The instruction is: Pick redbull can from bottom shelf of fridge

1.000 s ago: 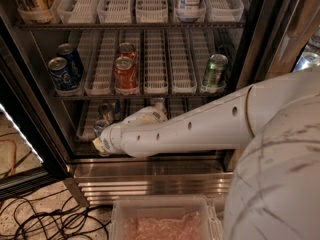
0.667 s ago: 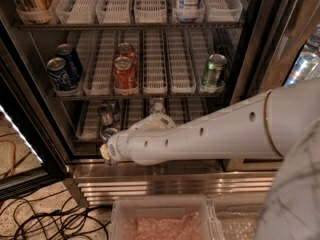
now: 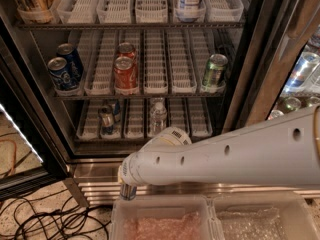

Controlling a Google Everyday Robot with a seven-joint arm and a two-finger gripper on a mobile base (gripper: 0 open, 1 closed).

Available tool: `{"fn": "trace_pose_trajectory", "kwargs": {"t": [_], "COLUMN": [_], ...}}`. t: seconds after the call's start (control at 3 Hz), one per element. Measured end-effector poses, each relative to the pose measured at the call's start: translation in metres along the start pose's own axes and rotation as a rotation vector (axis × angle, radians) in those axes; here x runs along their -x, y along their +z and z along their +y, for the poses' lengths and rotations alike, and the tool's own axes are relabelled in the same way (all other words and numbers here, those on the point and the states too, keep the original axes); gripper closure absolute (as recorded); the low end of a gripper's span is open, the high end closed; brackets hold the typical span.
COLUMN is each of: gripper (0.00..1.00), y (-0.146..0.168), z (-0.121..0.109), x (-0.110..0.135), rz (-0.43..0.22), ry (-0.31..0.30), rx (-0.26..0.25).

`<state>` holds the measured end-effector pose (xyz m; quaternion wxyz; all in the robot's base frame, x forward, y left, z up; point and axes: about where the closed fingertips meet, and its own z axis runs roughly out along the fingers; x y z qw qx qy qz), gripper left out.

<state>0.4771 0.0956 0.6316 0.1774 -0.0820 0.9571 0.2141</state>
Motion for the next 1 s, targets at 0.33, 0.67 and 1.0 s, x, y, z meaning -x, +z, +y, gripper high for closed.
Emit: {"fn": "trace_pose_trajectory", "kwargs": {"t": [0.33, 0.67, 1.0], "gripper": [1.00, 1.00, 1.00], "y": [-0.013, -0.022, -0.023], "z": [-0.010, -0.016, -0.019], "x": [-0.038, -0.063, -0.067], "rz": [0.105, 0.188, 0.201], "ry": [0.129, 0.205, 0.207], "rx": [-0.076, -0.138, -0.150]}}
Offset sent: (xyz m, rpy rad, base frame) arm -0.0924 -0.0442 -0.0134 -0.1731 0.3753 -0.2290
